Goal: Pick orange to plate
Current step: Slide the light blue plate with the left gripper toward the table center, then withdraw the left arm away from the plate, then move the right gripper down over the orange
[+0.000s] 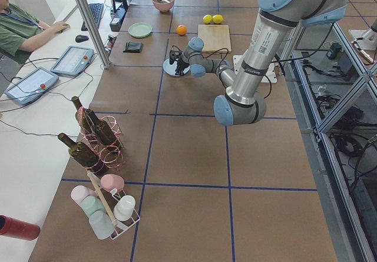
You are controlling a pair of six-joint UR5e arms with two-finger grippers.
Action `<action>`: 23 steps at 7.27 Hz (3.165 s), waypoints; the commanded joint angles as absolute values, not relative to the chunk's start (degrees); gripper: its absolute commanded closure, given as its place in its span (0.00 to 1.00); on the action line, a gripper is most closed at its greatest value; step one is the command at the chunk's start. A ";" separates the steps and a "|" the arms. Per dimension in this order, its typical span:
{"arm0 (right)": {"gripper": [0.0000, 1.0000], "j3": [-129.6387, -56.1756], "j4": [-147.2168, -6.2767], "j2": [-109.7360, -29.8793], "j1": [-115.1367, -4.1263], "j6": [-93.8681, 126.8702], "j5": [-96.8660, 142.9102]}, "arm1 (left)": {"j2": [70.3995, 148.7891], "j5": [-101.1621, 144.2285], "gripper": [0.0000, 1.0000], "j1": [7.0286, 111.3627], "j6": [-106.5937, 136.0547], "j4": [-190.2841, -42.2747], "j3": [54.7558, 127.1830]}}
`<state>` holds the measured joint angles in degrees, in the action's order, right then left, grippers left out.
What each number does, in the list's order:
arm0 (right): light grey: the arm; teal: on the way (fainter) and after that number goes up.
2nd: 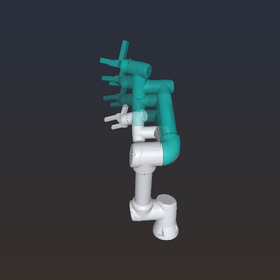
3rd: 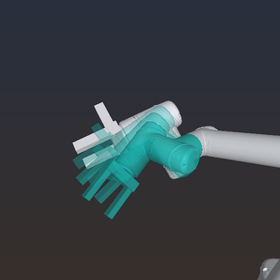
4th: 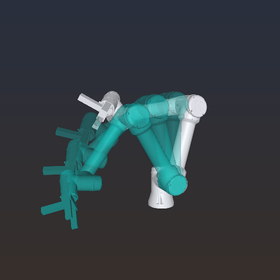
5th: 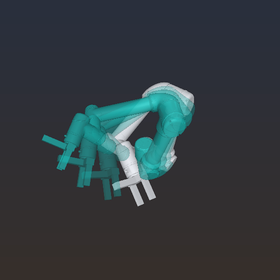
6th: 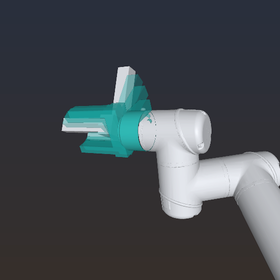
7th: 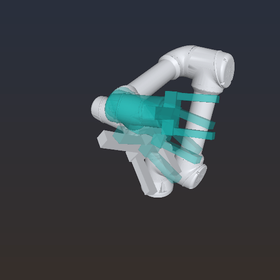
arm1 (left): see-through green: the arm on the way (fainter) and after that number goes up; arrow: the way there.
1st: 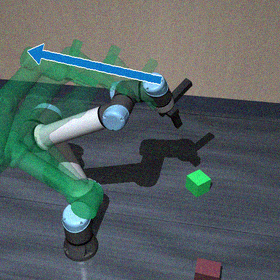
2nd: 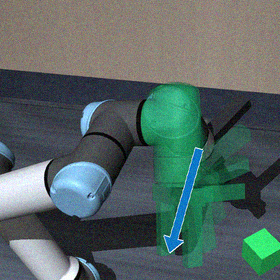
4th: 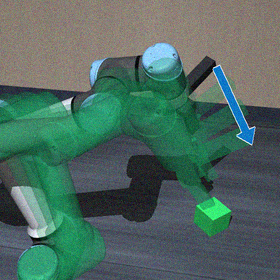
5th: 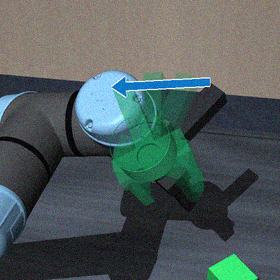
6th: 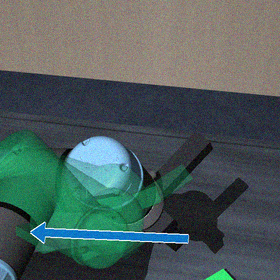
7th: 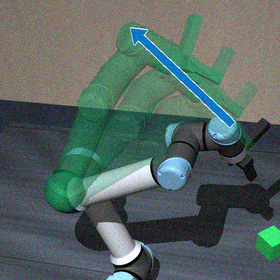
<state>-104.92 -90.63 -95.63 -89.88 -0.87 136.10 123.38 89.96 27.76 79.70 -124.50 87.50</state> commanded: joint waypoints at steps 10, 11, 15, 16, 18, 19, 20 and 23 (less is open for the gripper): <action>0.00 -105.91 -79.19 -81.93 -71.74 19.48 135.80 | 94.86 135.74 0.00 77.45 8.53 -91.77 102.98; 0.00 -106.08 -79.19 -80.00 -69.46 23.43 134.40 | 91.88 135.88 0.00 82.48 -3.05 -91.41 101.44; 0.00 -106.17 -79.98 -75.41 -60.15 33.12 126.33 | 80.52 135.53 0.00 88.68 -11.60 -90.97 99.67; 0.00 -106.08 -79.11 -77.59 -56.38 34.70 121.69 | 80.94 135.61 0.00 88.59 -11.51 -91.31 99.23; 0.00 -104.25 -74.64 -78.48 -48.72 42.16 113.41 | 80.86 135.61 0.00 88.59 -11.69 -91.32 100.02; 0.00 -101.28 -70.53 -78.66 -45.47 44.88 109.64 | 80.86 135.62 0.00 88.59 -11.69 -91.41 100.11; 0.00 -98.03 -64.31 -79.10 -44.05 46.57 108.12 | 80.95 135.70 0.00 88.59 -11.69 -91.49 100.11; 0.00 -96.15 -61.17 -80.86 -43.51 46.76 107.76 | 80.95 136.05 0.00 88.59 -11.78 -91.49 100.28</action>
<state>-96.71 -61.83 -80.55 -43.98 46.65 108.07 80.94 135.93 88.59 -11.77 -91.49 100.21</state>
